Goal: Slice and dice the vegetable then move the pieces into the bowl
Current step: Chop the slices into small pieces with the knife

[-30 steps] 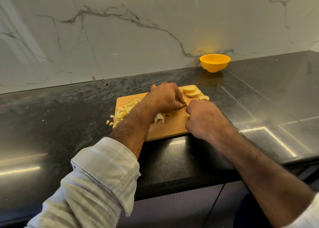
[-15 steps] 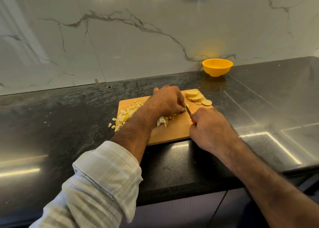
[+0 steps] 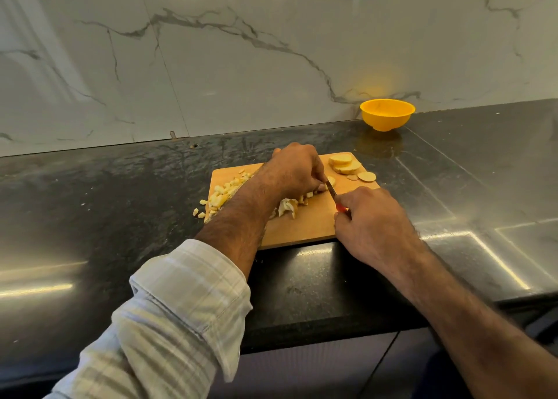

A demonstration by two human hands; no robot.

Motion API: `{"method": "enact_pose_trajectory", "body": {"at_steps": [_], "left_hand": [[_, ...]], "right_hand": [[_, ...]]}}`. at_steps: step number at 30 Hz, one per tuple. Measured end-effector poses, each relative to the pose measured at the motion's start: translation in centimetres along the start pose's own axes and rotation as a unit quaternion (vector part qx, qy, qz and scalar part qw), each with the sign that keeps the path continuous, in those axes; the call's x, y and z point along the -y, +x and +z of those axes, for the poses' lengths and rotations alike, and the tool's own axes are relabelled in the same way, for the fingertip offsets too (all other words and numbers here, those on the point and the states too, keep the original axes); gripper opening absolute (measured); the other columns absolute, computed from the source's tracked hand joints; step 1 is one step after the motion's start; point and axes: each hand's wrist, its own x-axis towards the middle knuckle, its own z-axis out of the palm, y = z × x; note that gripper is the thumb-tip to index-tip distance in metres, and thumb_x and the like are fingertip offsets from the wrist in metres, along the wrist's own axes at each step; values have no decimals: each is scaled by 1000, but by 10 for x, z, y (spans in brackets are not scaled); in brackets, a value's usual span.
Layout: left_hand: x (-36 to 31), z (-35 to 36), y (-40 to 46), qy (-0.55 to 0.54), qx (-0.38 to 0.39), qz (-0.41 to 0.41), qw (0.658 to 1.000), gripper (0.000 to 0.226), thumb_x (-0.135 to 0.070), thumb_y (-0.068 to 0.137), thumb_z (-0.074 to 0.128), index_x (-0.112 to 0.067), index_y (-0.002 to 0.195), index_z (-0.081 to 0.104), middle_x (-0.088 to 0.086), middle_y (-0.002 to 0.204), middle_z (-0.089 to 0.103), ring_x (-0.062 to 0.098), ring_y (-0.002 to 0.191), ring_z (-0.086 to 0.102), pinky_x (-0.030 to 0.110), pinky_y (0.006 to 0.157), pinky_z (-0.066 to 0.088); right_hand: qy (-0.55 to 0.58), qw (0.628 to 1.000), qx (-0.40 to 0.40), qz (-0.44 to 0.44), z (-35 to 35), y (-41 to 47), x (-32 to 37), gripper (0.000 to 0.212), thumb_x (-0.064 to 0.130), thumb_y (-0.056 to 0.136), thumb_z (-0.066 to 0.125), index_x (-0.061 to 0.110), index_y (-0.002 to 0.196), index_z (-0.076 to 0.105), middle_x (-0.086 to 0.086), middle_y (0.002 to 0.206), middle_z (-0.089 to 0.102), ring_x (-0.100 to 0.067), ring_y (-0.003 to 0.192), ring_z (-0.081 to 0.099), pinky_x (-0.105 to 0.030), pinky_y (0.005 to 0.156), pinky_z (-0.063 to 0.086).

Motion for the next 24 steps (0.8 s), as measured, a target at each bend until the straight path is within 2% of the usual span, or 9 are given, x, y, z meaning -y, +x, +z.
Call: {"method": "enact_pose_trajectory", "body": {"at_steps": [2,5,7,8,12,14,17,19,24], "left_hand": [[0,1,1,-7,0,3,1000,10,-32,89,85,-29,99,84,-14,103,73,12,109,59,55,105,49],[2,1,2,-9,1,3,1000,10,-30,88,85,-28,98,84,-13,102,73,13,108,60,55,105,50],[2,2,3,-9,3,7,1000,9,-29,88,86,-28,97,84,-13,100,73,14,107,62,55,105,51],[1,2,3,-9,3,9,1000,9,-28,87,86,-28,96,84,-14,99,74,14,107,63,55,105,51],[6,0,3,-18,7,10,1000,7,-26,87,86,-25,95,84,-13,95,77,9,100,67,53,106,52],[9,0,3,-23,5,11,1000,7,-26,88,85,-25,94,84,-14,94,77,7,98,66,54,108,50],[10,-2,2,4,-4,9,1000,6,-30,89,84,-29,95,83,-18,93,74,8,103,62,59,112,43],[8,-1,1,16,-5,12,1000,5,-30,90,84,-29,95,84,-18,91,73,9,106,60,60,113,39],[7,-2,1,-10,-7,1,1000,4,-26,87,86,-27,91,84,-16,88,74,10,101,64,56,107,49]], "right_hand": [[-7,1000,28,11,0,3,1,34,29,98,61,24,131,67,1,111,65,-15,97,60,-28,74,53],[-26,999,36,6,-3,9,4,17,26,93,66,23,109,69,6,95,60,-10,82,54,-22,60,43],[-44,998,36,-1,-7,11,8,8,25,92,67,24,97,62,6,93,56,-9,76,48,-23,58,38],[-47,998,39,-4,-9,12,10,11,25,92,68,24,96,58,5,93,55,-10,77,48,-24,60,39],[-41,999,29,-11,-8,16,14,10,26,93,67,20,98,60,4,91,56,-10,79,49,-25,60,40],[-22,1000,3,-12,-3,11,10,15,27,96,63,20,108,70,4,98,63,-11,82,54,-25,64,44],[-12,1000,-5,-8,0,1,9,26,29,101,58,23,123,70,3,104,65,-13,90,57,-27,72,50],[-22,1000,19,-7,1,-2,12,24,28,100,58,23,120,70,2,102,63,-14,91,57,-27,71,49],[-48,998,37,-6,-8,7,20,24,25,94,67,20,117,68,4,95,56,-14,87,52,-26,71,45]]}}
